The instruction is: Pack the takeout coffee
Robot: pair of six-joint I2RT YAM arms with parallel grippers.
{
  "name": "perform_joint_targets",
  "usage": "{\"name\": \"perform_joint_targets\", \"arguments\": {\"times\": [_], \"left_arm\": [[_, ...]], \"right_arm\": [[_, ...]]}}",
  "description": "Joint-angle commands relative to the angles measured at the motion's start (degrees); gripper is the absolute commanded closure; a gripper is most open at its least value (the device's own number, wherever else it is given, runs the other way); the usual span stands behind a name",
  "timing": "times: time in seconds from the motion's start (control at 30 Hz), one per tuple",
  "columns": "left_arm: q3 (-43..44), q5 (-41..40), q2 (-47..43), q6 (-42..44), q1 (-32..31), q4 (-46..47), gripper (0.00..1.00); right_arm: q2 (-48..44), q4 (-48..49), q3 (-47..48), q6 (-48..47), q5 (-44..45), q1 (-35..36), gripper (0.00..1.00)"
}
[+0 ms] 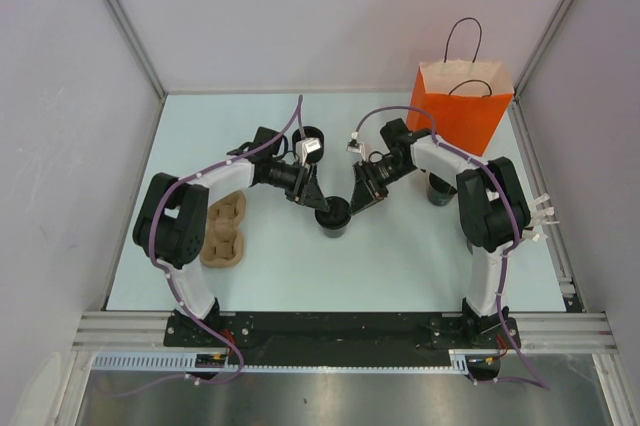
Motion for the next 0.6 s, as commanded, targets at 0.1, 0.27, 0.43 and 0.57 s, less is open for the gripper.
{"name": "perform_joint_targets", "arguments": {"times": [0.1,0.27,0.43,0.57], "left_arm": [[-0.92,-11.11,0.25,5.59,-0.37,-2.91,0.43],[-0.83,-12.34,0.25,6.2,-0.37,-3.7,0.43],[-0.74,-13.84,0.43,6.82,-0.37,-4.49,0.43],[-1.09,-14.63,0.34,7.08,-0.45,-4.67,0.43]], "right_arm": [[2.91,3.63,-1.89,-1.32,12.35,2.13,0.76],[3.53,4.42,-2.24,-0.8,15.95,2.66,0.77],[4.41,5.65,-2.77,0.35,19.55,3.1,0.79],[5.64,6.18,-2.77,1.05,21.49,3.1,0.8]]}}
